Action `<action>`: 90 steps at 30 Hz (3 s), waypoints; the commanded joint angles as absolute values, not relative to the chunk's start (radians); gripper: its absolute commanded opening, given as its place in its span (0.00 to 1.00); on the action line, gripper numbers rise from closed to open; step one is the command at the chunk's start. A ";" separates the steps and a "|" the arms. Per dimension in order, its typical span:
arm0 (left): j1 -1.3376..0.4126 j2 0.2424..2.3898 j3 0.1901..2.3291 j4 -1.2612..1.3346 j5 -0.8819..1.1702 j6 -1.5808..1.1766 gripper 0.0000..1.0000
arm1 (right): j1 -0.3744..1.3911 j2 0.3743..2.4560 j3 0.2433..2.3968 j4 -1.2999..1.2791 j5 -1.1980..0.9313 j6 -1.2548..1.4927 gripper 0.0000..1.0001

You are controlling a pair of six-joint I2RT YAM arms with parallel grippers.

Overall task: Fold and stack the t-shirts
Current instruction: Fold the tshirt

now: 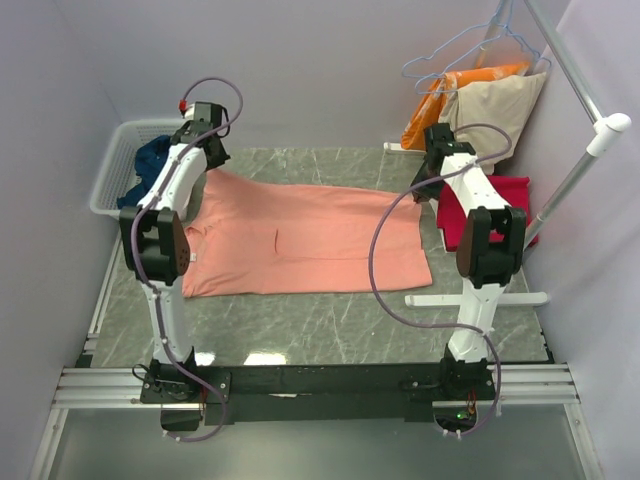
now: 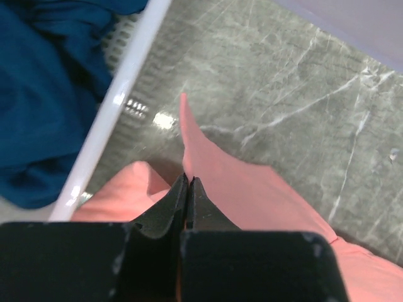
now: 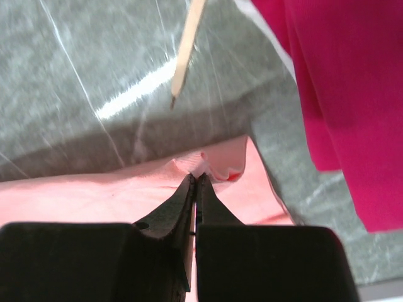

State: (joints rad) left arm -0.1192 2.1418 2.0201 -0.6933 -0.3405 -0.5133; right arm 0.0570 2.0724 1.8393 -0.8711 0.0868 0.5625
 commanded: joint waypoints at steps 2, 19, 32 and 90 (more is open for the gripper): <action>-0.121 1.973 1.959 -0.712 -0.385 -0.528 0.01 | 0.064 1.941 1.752 -0.845 0.092 0.552 0.00; -0.138 1.681 1.462 -0.796 -0.400 -0.595 0.01 | 0.064 1.763 1.387 -0.833 0.130 0.586 0.00; -0.140 1.647 1.282 -0.828 -0.431 -0.641 0.04 | 0.071 1.642 1.217 -0.861 0.167 0.615 0.39; -0.218 1.930 1.577 -0.722 -0.028 -0.640 0.48 | 0.517 2.203 1.908 -0.925 -0.071 0.580 0.37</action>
